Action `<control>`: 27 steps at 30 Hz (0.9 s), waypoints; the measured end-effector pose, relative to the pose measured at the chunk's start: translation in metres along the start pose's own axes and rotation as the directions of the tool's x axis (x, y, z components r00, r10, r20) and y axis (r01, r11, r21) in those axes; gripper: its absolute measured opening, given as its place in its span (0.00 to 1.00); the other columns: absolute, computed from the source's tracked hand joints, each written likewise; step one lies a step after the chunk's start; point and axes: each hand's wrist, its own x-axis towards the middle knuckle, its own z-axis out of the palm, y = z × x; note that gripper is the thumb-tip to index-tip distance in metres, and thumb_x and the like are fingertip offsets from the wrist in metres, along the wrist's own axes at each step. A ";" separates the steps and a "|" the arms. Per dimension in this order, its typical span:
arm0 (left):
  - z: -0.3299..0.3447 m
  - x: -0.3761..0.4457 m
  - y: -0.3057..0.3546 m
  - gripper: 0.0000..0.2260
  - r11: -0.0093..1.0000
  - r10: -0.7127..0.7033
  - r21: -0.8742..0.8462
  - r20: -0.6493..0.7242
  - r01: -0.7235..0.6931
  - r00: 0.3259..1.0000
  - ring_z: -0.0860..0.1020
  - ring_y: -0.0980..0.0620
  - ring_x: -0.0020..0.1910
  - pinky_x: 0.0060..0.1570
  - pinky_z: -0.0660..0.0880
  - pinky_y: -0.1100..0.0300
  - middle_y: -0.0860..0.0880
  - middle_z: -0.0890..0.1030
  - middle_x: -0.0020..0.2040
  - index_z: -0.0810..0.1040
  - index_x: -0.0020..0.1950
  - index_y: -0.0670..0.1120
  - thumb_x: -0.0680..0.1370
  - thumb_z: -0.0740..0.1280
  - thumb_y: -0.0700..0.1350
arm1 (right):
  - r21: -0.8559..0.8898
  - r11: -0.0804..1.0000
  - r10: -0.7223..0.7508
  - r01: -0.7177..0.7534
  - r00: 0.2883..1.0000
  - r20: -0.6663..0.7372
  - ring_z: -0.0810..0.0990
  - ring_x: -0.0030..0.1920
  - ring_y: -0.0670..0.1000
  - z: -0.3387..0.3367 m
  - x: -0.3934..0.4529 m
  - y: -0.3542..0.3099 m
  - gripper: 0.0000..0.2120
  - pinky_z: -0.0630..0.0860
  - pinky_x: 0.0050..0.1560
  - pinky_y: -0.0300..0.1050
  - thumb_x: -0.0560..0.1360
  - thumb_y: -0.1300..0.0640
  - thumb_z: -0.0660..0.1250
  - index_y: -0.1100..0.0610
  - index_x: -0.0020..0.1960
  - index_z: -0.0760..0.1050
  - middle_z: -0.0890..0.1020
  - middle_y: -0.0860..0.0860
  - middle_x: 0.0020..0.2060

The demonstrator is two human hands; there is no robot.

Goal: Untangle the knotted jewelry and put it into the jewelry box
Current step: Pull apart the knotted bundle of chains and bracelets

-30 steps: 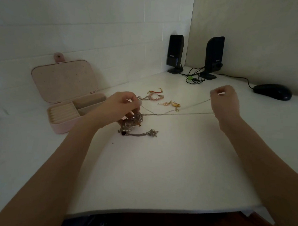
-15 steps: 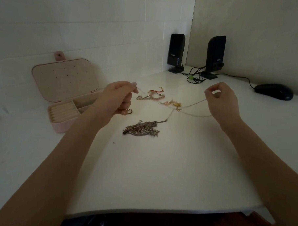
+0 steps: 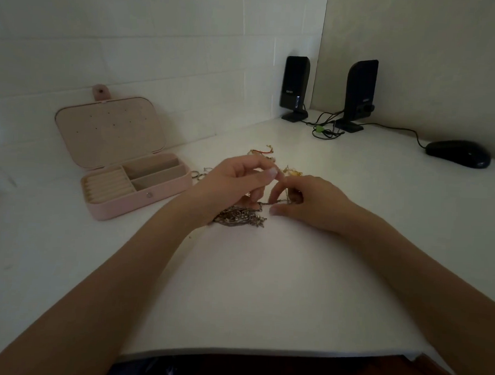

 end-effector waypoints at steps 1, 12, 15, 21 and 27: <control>0.000 0.001 -0.001 0.07 1.000 -0.002 0.028 -0.002 0.002 1.000 0.71 0.56 0.29 0.35 0.74 0.65 0.52 0.72 0.27 0.82 0.41 0.52 0.76 0.66 0.49 | -0.028 1.000 0.002 -0.002 1.000 0.007 0.70 0.33 0.42 0.001 0.000 -0.002 0.06 0.65 0.37 0.41 0.71 0.42 0.69 0.42 0.42 0.74 0.71 0.44 0.31; -0.006 0.004 -0.020 0.10 0.796 0.061 0.606 -0.096 0.010 0.994 0.74 0.55 0.35 0.35 0.70 0.65 0.57 0.77 0.35 0.76 0.37 0.54 0.70 0.74 0.41 | 0.388 0.922 0.115 0.003 0.953 -0.282 0.71 0.36 0.43 -0.011 0.000 -0.006 0.07 0.68 0.36 0.32 0.81 0.55 0.59 0.56 0.51 0.73 0.74 0.45 0.37; -0.008 0.000 -0.012 0.11 0.818 0.077 0.576 -0.119 0.005 0.990 0.72 0.60 0.32 0.32 0.67 0.72 0.55 0.76 0.32 0.78 0.38 0.51 0.70 0.70 0.35 | 0.575 0.818 0.278 -0.029 0.895 -0.349 0.66 0.31 0.42 -0.023 0.001 0.000 0.09 0.64 0.33 0.37 0.82 0.53 0.57 0.55 0.48 0.72 0.69 0.45 0.32; -0.015 0.000 -0.009 0.12 0.761 -0.011 0.630 -0.229 0.156 0.973 0.70 0.61 0.27 0.29 0.67 0.70 0.56 0.73 0.27 0.79 0.32 0.52 0.71 0.66 0.37 | 0.683 0.730 0.355 0.008 0.850 -0.389 0.61 0.28 0.45 -0.032 -0.001 0.000 0.14 0.61 0.28 0.39 0.83 0.54 0.54 0.56 0.40 0.67 0.65 0.50 0.29; -0.026 0.003 -0.010 0.16 0.740 -0.035 0.620 -0.354 0.263 0.935 0.69 0.56 0.27 0.29 0.66 0.64 0.52 0.74 0.27 0.78 0.30 0.51 0.70 0.62 0.32 | 0.811 0.584 0.485 0.028 0.789 -0.377 0.59 0.24 0.42 -0.038 -0.002 0.005 0.13 0.57 0.24 0.37 0.83 0.55 0.54 0.55 0.41 0.67 0.63 0.48 0.29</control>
